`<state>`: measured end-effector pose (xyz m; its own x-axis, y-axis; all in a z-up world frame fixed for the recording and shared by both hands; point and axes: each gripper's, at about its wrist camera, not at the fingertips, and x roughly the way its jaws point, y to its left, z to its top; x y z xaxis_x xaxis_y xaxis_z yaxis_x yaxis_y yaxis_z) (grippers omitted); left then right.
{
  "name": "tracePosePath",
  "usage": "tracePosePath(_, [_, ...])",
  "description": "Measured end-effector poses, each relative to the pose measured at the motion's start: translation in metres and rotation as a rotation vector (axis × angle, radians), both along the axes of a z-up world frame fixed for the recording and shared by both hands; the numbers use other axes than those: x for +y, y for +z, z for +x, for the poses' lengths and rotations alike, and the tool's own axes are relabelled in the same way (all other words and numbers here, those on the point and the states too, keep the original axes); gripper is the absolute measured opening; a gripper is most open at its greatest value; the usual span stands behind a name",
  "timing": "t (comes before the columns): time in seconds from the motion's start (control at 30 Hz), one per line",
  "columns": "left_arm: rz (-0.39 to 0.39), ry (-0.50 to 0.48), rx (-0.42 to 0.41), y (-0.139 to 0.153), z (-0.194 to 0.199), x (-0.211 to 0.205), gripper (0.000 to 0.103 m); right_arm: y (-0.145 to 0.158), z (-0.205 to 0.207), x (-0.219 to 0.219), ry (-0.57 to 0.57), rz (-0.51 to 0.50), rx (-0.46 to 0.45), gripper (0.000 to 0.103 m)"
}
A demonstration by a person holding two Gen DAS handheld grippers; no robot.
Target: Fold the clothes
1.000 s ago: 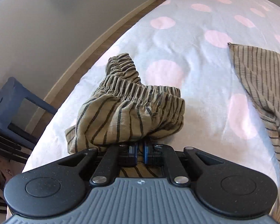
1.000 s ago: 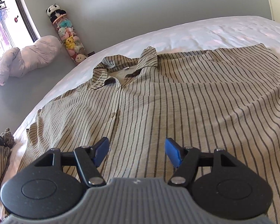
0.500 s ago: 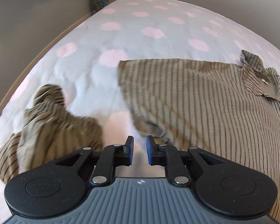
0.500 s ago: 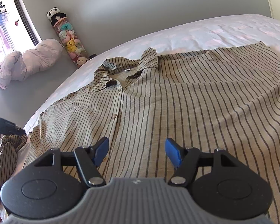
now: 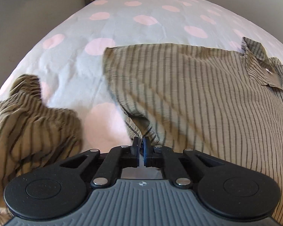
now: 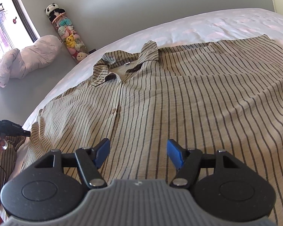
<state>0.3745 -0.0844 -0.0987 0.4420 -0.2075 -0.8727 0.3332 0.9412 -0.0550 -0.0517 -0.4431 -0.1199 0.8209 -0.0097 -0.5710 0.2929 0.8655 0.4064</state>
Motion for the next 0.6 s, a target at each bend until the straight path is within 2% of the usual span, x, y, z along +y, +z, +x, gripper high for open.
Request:
tracePosePath(0.23, [0.036, 0.094, 0.019, 0.001, -0.001, 0.039, 0.000, 0.000, 0.001, 0.002, 0.002, -0.002, 0.003, 0.070])
tracePosePath(0.37, [-0.025, 0.080, -0.010, 0.011, -0.007, 0.043, 0.000, 0.001, 0.000, 0.002, 0.002, -0.002, 0.003, 0.070])
tracePosePath(0.43, [-0.063, 0.063, -0.023, 0.016, -0.007, 0.038, 0.005, 0.001, 0.000, 0.002, 0.002, -0.003, 0.004, 0.070])
tracePosePath(0.5, [-0.085, 0.061, -0.023, 0.018, -0.003, 0.030, 0.016, 0.001, 0.000, 0.002, 0.001, -0.004, 0.003, 0.070])
tracePosePath(0.6, [-0.084, 0.058, 0.001, 0.013, 0.005, 0.015, 0.021, 0.001, 0.000, 0.002, -0.004, -0.008, 0.002, 0.070])
